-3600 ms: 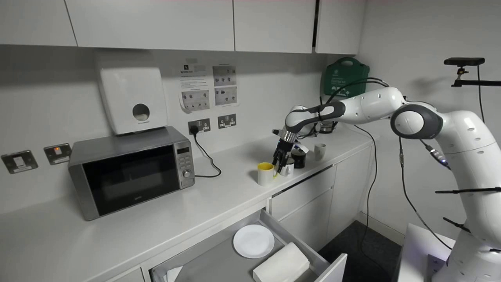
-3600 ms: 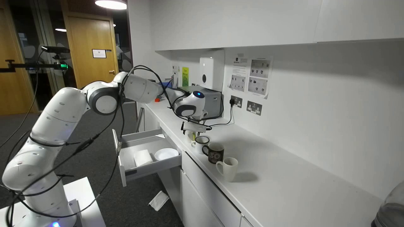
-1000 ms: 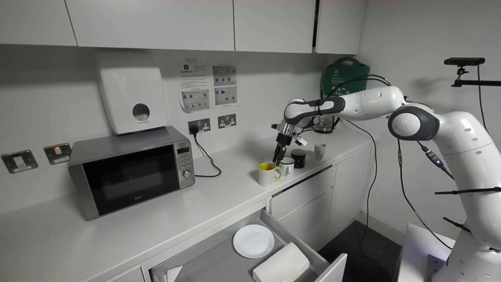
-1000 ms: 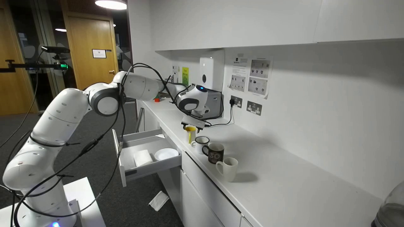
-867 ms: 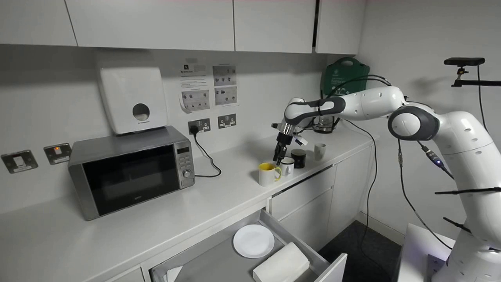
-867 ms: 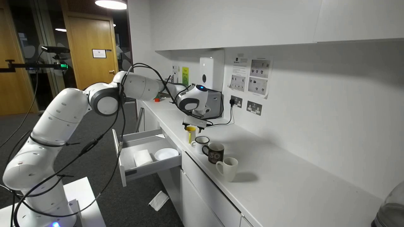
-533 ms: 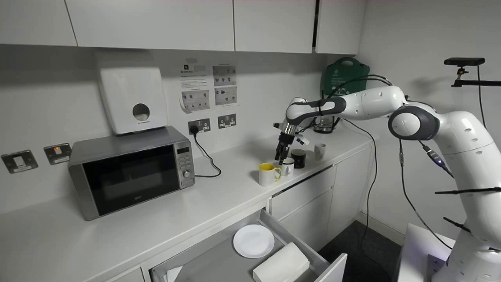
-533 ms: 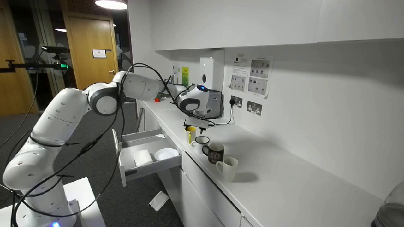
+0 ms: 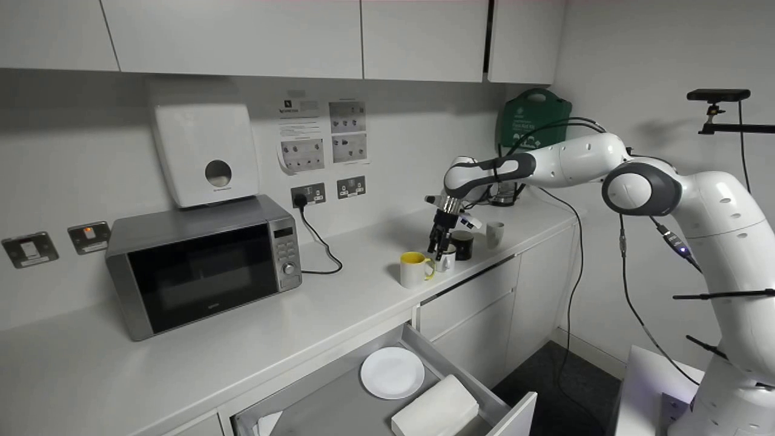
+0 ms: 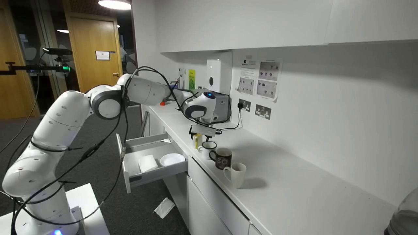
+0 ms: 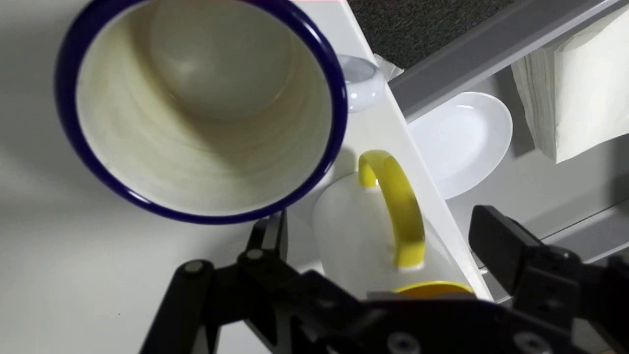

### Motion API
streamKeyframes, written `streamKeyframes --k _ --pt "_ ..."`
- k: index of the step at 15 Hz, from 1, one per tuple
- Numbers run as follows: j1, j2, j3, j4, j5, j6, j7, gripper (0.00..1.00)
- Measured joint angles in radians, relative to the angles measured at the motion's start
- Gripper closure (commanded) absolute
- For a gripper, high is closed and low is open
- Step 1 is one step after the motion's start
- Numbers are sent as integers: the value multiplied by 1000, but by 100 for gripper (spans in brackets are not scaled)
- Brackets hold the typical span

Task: Pick the cup and put it in the drawer

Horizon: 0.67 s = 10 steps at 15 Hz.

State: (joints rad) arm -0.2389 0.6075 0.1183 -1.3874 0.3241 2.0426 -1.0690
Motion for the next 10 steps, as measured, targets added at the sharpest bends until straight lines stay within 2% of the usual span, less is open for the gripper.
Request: streamKeyframes --k 10 --pt "-1 -45 1 -82 109 9 -82 0"
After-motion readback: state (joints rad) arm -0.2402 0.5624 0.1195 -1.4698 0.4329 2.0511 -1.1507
